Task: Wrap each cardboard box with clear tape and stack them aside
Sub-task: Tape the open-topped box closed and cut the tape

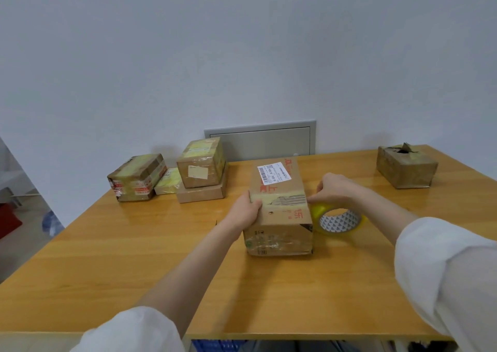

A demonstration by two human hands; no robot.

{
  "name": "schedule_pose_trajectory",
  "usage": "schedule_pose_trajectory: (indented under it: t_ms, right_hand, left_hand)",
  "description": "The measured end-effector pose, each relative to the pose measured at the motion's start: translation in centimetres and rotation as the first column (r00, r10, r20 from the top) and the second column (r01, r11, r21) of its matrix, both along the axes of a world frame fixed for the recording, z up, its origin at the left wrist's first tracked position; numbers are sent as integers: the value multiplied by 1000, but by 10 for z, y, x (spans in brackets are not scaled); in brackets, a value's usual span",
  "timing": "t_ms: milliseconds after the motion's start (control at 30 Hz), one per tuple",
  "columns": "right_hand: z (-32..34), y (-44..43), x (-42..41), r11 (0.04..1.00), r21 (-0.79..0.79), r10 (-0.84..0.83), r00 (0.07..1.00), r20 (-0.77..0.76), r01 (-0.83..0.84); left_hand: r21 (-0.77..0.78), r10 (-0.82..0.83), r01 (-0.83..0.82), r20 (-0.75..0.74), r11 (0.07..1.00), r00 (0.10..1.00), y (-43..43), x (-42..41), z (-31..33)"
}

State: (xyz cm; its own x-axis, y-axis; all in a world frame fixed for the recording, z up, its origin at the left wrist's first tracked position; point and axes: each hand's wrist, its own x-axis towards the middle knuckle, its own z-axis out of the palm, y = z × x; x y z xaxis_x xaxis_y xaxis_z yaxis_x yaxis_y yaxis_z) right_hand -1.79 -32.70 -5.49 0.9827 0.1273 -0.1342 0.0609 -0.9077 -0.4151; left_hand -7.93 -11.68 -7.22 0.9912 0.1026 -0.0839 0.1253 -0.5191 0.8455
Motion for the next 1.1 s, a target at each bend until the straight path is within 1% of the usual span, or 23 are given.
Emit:
schedule_pose_trajectory:
  t_ms: [33,67,167,233,300,333,367,400,433,467,500,567,633,700,733,833,867,900,967,1000,1033,1067,1100]
  right_hand:
    - [3,-5,0,1000,29,10,1000,-8,-10]
    - [5,-11,0,999,49,9,1000,-16,-8]
    - [2,-23,-2,995,84,-51,998,-28,53]
    - [-2,-25,-5,989,121,-84,996,-21,86]
    - [-1,-27,-8,989,131,-61,998,-29,64]
    - [2,-29,-11,990,135,-38,998,-53,45]
    - [6,-33,-14,989,144,-15,996,-85,28]
    - [9,-38,-16,987,162,3,992,-125,17]
    - [10,-45,-17,982,189,17,986,-163,14]
    - [10,-51,-18,974,226,25,980,-196,20]
    - [8,-57,-19,961,275,32,975,-221,31]
    - [3,-65,-19,928,369,48,967,-251,50]
    - [-3,-69,-21,923,383,61,968,-244,39]
    - [-10,-69,-22,928,371,38,983,-182,33]
    - [-13,-69,-23,920,390,15,990,-144,42]
    - [-11,-61,-30,843,534,-23,997,-79,61]
    - [-5,-56,-32,806,590,-30,999,-45,51]
    - [3,-51,-32,775,632,-39,999,9,24]
    - [27,-39,-29,729,682,-59,989,136,-51]
    - [42,-32,-26,705,704,-67,979,191,-89]
    - [57,-23,-24,689,714,-69,969,238,-126]
    - [70,-13,-23,687,710,-63,960,274,-158]
    - [80,-4,-21,699,690,-43,951,307,-191]
  left_hand:
    - [35,2,-2,-4,999,1000,-1,0,1]
    - [32,8,-8,-18,999,1000,-1,0,1]
    - [-94,12,-21,-89,995,996,0,1,-3]
    - [-145,7,-25,-121,989,993,0,0,-4]
    - [-103,0,-12,-121,995,993,-1,-2,-4]
    - [-5,1,-2,-91,1000,996,-2,-3,-3]
    - [165,-6,11,-32,986,999,-3,-3,-3]
    - [377,-25,2,56,926,998,-6,-5,-1]
    - [552,-73,-32,167,833,983,-9,-9,1]
    - [661,-153,-56,254,749,955,-16,-14,5]
    - [722,-236,-47,285,690,929,-25,-19,8]
    - [777,-334,58,201,627,921,-44,-27,9]
    - [808,-324,117,95,577,941,-59,-31,1]
    - [845,-285,67,103,530,953,-65,-29,-8]
    - [847,-267,36,127,531,955,-66,-28,-11]
    - [807,-232,-54,232,589,945,-66,-28,-12]
    - [769,-221,-96,298,632,929,-65,-29,-9]
    - [702,-202,-130,369,701,907,-62,-29,-5]
    - [481,-147,-103,455,870,878,-52,-28,7]
    - [349,-122,-50,455,936,882,-47,-27,14]
    - [208,-92,-1,438,978,894,-42,-25,20]
    - [82,-53,21,416,996,908,-37,-22,26]
    - [-7,-12,16,395,1000,919,-31,-20,30]
